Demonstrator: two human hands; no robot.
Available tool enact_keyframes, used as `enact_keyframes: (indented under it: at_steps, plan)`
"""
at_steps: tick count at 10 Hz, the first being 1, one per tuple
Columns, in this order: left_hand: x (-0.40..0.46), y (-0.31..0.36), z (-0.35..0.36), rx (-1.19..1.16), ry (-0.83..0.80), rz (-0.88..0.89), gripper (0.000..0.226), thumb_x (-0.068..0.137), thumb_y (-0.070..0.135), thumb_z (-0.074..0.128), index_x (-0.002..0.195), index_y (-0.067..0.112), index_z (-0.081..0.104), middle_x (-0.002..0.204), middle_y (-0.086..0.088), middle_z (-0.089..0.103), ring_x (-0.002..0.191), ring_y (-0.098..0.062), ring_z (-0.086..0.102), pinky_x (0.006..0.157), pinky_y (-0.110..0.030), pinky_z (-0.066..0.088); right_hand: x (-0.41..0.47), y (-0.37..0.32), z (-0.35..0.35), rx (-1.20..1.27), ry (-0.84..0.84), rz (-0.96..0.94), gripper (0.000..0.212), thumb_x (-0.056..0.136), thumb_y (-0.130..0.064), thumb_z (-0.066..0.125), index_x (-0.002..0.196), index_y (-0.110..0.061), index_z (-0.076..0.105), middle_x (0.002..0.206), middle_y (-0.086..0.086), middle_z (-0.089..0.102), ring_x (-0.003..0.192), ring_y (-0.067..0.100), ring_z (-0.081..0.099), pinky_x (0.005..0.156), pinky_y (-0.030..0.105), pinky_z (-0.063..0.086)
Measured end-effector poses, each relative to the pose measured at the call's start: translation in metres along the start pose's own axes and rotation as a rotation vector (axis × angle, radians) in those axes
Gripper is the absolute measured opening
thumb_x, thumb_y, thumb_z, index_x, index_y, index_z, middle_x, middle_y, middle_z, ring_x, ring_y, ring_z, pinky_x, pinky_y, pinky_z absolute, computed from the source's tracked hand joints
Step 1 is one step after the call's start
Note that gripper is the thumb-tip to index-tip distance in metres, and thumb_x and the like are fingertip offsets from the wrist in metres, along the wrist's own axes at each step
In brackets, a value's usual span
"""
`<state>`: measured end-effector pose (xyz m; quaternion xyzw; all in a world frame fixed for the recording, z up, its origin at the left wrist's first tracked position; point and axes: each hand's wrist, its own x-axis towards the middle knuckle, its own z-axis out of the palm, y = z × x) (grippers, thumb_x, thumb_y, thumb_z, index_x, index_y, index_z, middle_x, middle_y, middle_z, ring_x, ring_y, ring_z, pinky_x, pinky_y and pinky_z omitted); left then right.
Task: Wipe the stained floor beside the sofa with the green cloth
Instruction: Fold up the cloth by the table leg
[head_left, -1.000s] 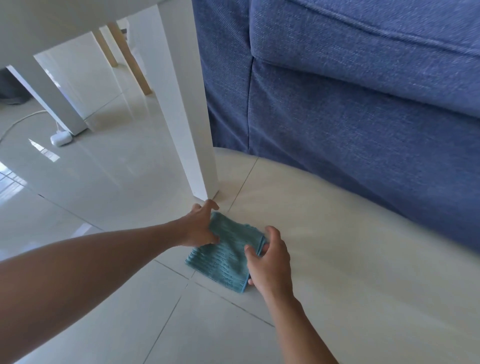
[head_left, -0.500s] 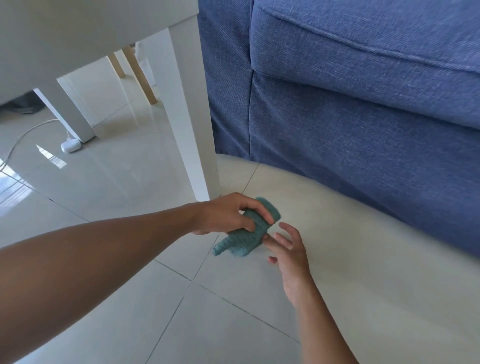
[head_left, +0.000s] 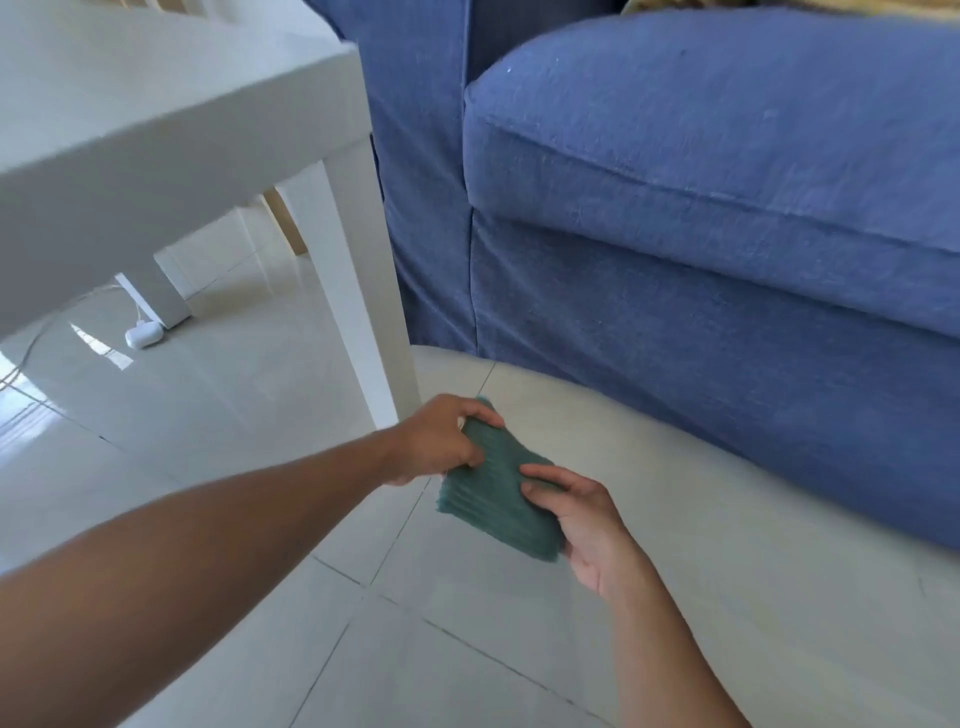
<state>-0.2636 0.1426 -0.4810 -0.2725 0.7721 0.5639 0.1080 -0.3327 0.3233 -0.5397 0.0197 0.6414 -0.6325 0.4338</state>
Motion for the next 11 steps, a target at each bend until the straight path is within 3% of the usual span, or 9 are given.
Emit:
enact_keyframes:
  at_steps: [2,3,5,6,7,8,9,10,11]
  plan:
    - [-0.022,0.081,-0.009,0.087,0.246,0.063,0.051,0.076,-0.001,0.072,0.121,0.022,0.069,0.121,-0.007,0.062,0.098,-0.022,0.065,0.085,-0.033,0.057,-0.035,-0.123,-0.002,-0.263,0.124,-0.115,0.022,0.081,-0.001,0.073,0.097,-0.016,0.076,0.08,0.005,0.073,0.069,0.018,0.066,0.059,0.025,0.048]
    - [-0.05,0.148,-0.023,0.042,0.422,0.166,0.051,0.076,0.001,0.073,0.122,0.023,0.068,0.113,-0.006,0.065,0.088,-0.019,0.066,0.076,-0.027,0.057,-0.07,-0.206,0.003,-0.337,0.097,-0.216,0.019,0.083,-0.002,0.07,0.091,-0.019,0.073,0.075,0.004,0.067,0.062,0.016,0.057,0.055,0.025,0.038]
    - [-0.146,0.23,-0.105,0.016,0.698,0.258,0.031,0.079,-0.001,0.072,0.103,0.019,0.066,0.081,-0.002,0.057,0.063,-0.017,0.054,0.054,-0.02,0.05,-0.115,-0.313,0.073,-0.487,-0.151,-0.437,0.024,0.085,-0.009,0.071,0.107,-0.018,0.075,0.089,0.0,0.068,0.075,0.011,0.058,0.058,0.025,0.044]
    - [-0.197,0.217,-0.156,-0.038,0.786,0.151,0.023,0.082,-0.007,0.069,0.095,0.011,0.066,0.078,-0.006,0.057,0.064,-0.018,0.056,0.057,-0.023,0.056,-0.114,-0.32,0.148,-0.63,-0.332,-0.504,0.021,0.086,-0.009,0.073,0.105,-0.018,0.075,0.091,0.002,0.069,0.07,0.009,0.059,0.052,0.02,0.045]
    - [-0.245,0.177,-0.195,-0.111,0.937,0.018,0.023,0.082,-0.009,0.07,0.096,0.009,0.068,0.088,-0.004,0.062,0.076,-0.019,0.064,0.06,-0.026,0.063,-0.12,-0.308,0.232,-0.765,-0.47,-0.612,0.024,0.086,-0.01,0.075,0.109,-0.015,0.075,0.101,0.004,0.07,0.081,0.012,0.061,0.061,0.024,0.05]
    - [-0.288,0.138,-0.222,-0.147,1.075,-0.089,0.023,0.081,-0.008,0.071,0.101,0.002,0.07,0.104,-0.012,0.067,0.095,-0.029,0.068,0.078,-0.04,0.063,-0.13,-0.289,0.301,-0.861,-0.6,-0.701,0.024,0.086,-0.009,0.073,0.109,-0.014,0.075,0.099,0.003,0.068,0.085,0.015,0.062,0.06,0.025,0.05]
    - [-0.323,0.104,-0.239,-0.084,1.109,-0.207,0.031,0.086,-0.003,0.067,0.116,-0.005,0.066,0.106,-0.016,0.068,0.091,-0.027,0.067,0.079,-0.036,0.061,-0.144,-0.267,0.347,-0.993,-0.688,-0.783,0.025,0.087,-0.01,0.073,0.112,-0.013,0.075,0.108,0.005,0.067,0.101,0.021,0.061,0.077,0.027,0.045]
    - [-0.332,0.079,-0.25,-0.035,1.084,-0.302,0.034,0.084,0.004,0.07,0.116,-0.004,0.066,0.115,-0.022,0.07,0.1,-0.032,0.071,0.087,-0.044,0.061,-0.151,-0.251,0.368,-1.106,-0.656,-0.893,0.031,0.088,-0.011,0.072,0.119,-0.012,0.072,0.129,0.005,0.066,0.117,0.021,0.059,0.086,0.022,0.038]
    - [-0.332,0.08,-0.255,0.125,1.12,-0.394,0.034,0.077,0.012,0.072,0.109,0.003,0.069,0.118,-0.017,0.061,0.096,-0.034,0.065,0.079,-0.043,0.062,-0.16,-0.247,0.365,-1.14,-0.605,-0.941,0.034,0.088,-0.018,0.071,0.122,-0.015,0.071,0.134,0.003,0.064,0.12,0.019,0.058,0.085,0.02,0.036]
